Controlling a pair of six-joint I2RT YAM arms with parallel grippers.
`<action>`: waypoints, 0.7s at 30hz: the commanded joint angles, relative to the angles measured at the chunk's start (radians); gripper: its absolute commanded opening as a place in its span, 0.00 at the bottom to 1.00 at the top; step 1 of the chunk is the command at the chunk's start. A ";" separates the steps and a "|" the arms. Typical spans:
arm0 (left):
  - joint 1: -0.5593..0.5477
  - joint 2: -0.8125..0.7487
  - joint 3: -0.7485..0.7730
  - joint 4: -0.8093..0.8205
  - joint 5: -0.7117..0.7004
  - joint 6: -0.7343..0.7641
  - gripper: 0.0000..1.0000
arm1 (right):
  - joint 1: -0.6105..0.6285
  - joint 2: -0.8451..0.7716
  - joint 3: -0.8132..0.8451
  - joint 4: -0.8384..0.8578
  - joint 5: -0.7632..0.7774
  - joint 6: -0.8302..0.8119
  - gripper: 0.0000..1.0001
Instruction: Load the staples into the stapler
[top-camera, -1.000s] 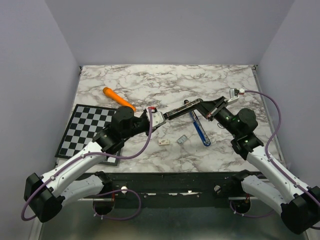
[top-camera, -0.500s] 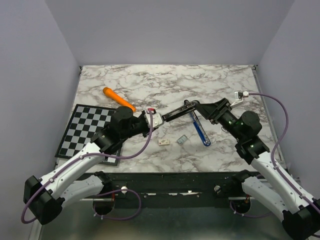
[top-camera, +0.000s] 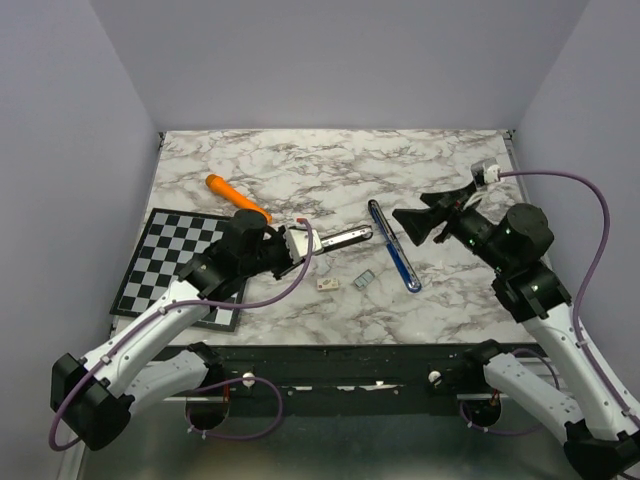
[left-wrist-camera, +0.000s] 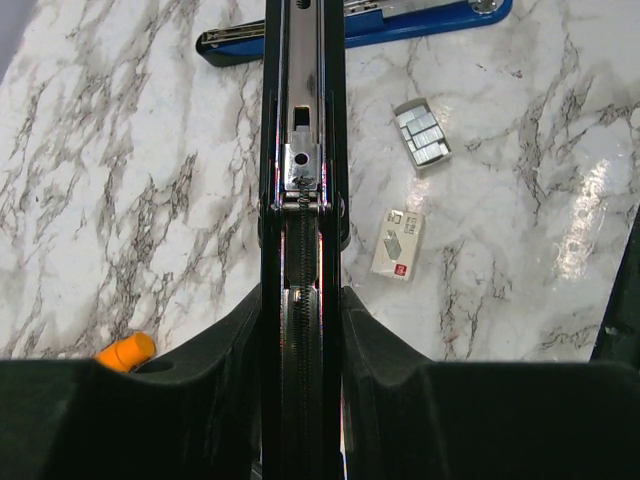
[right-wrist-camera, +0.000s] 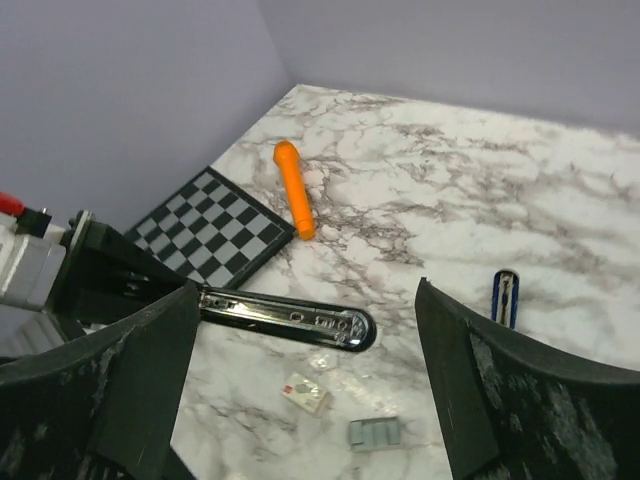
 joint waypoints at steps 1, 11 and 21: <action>0.005 0.003 0.073 0.001 0.091 0.048 0.00 | 0.000 0.102 0.119 -0.195 -0.261 -0.400 0.98; 0.005 0.043 0.127 -0.043 0.220 0.053 0.00 | 0.189 0.285 0.207 -0.322 -0.346 -0.785 0.94; 0.004 0.063 0.164 -0.082 0.295 0.061 0.00 | 0.316 0.451 0.313 -0.345 -0.324 -0.916 0.77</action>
